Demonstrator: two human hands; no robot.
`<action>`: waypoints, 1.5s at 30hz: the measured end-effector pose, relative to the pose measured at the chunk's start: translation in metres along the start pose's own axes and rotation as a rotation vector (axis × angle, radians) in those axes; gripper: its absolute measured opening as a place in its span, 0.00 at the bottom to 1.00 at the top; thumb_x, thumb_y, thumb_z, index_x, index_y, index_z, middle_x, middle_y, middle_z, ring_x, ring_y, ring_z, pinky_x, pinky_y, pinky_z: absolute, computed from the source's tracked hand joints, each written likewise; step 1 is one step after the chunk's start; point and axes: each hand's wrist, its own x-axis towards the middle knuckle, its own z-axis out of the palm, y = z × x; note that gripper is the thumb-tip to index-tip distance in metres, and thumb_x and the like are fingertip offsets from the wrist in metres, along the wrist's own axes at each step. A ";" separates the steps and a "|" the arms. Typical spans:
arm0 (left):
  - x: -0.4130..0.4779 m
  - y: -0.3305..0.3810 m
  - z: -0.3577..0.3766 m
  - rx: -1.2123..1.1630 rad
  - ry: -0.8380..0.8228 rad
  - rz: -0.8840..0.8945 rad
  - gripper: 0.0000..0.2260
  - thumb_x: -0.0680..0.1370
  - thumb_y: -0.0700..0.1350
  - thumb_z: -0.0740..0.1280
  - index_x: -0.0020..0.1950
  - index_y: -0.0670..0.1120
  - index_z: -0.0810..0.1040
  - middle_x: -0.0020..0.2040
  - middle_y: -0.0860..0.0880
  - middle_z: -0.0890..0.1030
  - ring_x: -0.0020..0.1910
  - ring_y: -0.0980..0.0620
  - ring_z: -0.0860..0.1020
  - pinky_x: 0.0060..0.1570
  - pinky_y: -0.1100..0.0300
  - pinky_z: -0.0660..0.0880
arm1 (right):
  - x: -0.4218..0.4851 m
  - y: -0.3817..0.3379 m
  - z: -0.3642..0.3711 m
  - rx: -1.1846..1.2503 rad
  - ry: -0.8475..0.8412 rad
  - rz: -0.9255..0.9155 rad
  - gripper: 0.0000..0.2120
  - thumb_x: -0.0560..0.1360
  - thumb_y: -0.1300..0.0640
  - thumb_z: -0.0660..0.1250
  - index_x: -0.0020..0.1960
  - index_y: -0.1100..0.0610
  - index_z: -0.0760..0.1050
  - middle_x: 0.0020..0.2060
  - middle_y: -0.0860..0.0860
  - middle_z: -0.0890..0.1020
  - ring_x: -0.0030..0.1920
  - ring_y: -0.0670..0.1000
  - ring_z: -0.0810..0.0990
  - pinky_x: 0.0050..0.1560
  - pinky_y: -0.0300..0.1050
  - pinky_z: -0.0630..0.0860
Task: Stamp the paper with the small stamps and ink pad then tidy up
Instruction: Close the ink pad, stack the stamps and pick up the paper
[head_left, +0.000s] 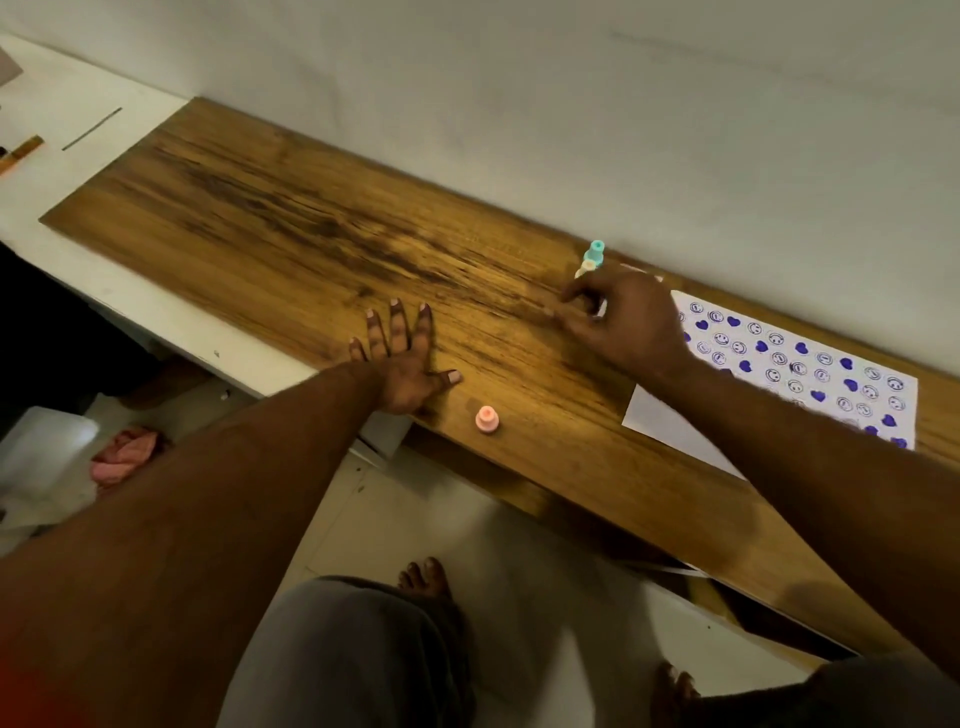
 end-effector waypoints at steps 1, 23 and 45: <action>0.001 0.000 0.001 0.002 0.001 -0.003 0.49 0.80 0.68 0.61 0.81 0.55 0.26 0.79 0.43 0.22 0.78 0.35 0.25 0.75 0.33 0.34 | -0.014 -0.012 0.002 0.038 -0.103 -0.086 0.22 0.74 0.33 0.69 0.56 0.48 0.84 0.43 0.43 0.81 0.43 0.44 0.78 0.40 0.40 0.73; -0.004 0.000 -0.003 0.017 -0.024 0.011 0.48 0.81 0.69 0.59 0.80 0.54 0.24 0.77 0.42 0.20 0.76 0.34 0.23 0.75 0.33 0.34 | 0.023 0.022 0.031 -0.314 -0.025 0.190 0.21 0.77 0.34 0.63 0.54 0.49 0.84 0.41 0.52 0.84 0.43 0.54 0.83 0.46 0.53 0.81; 0.003 -0.007 0.001 -0.002 -0.007 0.028 0.48 0.81 0.68 0.60 0.80 0.55 0.25 0.77 0.43 0.21 0.76 0.35 0.24 0.75 0.33 0.33 | -0.044 0.066 -0.047 -0.169 0.103 0.230 0.22 0.75 0.31 0.67 0.55 0.48 0.84 0.39 0.43 0.82 0.38 0.45 0.79 0.42 0.41 0.74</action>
